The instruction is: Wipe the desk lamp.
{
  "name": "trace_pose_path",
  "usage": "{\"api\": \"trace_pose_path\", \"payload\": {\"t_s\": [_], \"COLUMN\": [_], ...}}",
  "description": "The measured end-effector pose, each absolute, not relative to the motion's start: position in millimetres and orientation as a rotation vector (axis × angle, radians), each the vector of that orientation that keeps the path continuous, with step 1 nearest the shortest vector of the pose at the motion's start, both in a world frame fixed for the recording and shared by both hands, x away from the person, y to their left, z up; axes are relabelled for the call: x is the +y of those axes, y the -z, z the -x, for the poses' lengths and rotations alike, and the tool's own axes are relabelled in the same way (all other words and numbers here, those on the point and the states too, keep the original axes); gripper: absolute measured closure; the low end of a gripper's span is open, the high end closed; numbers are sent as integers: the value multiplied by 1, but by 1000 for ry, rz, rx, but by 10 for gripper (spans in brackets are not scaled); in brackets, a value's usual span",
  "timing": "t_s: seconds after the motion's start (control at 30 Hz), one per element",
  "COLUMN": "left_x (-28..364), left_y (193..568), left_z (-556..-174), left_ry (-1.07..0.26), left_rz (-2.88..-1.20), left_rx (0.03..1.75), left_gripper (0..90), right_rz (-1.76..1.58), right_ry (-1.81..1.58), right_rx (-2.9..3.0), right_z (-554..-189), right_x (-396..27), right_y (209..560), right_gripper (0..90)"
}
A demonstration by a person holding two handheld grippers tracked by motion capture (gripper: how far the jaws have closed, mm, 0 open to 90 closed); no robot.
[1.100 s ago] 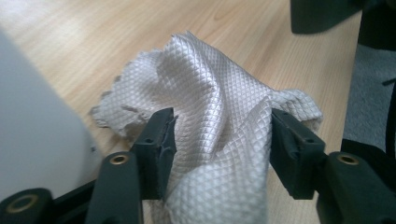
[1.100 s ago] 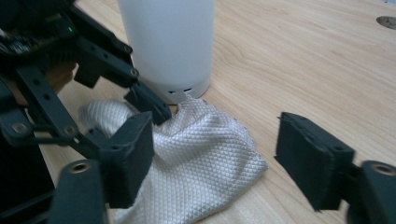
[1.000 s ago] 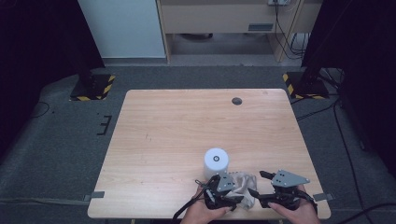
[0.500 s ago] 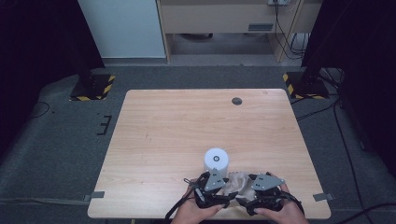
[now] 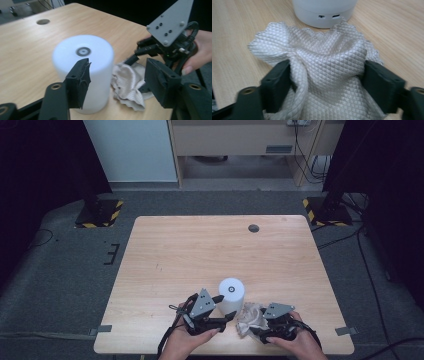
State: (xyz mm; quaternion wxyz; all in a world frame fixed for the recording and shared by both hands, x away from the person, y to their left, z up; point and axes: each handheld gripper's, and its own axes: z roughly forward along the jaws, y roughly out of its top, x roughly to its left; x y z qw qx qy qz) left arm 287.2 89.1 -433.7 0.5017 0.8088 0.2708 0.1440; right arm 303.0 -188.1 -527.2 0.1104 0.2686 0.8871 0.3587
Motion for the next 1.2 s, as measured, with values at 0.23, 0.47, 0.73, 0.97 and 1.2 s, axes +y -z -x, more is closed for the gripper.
{"api": "trace_pose_path", "payload": {"t_s": [0.23, 0.47, 0.73, 0.97, 1.2], "left_x": [90, 79, 67, 68, 70], "left_y": [447, 459, 468, 469, 467], "left_z": [-307, -328, -342, -343, -339], "left_ry": [-399, -365, -329, -322, -313], "left_rz": [-1988, -1972, -2004, -2000, -2025], "left_rx": [681, 722, 696, 684, 662], "left_gripper": [128, 73, 52, 78, 80], "right_rz": [-815, -828, -884, -906, -908], "right_ry": [-1100, -1109, -1159, -1181, -1195], "right_rx": [2604, 2614, 2567, 2557, 2544], "right_z": [-306, -306, -306, -306, -304], "right_x": [-193, -196, -205, -209, -211], "right_y": [526, 523, 517, 513, 510], "right_gripper": [580, 691, 736, 744, 746]}}
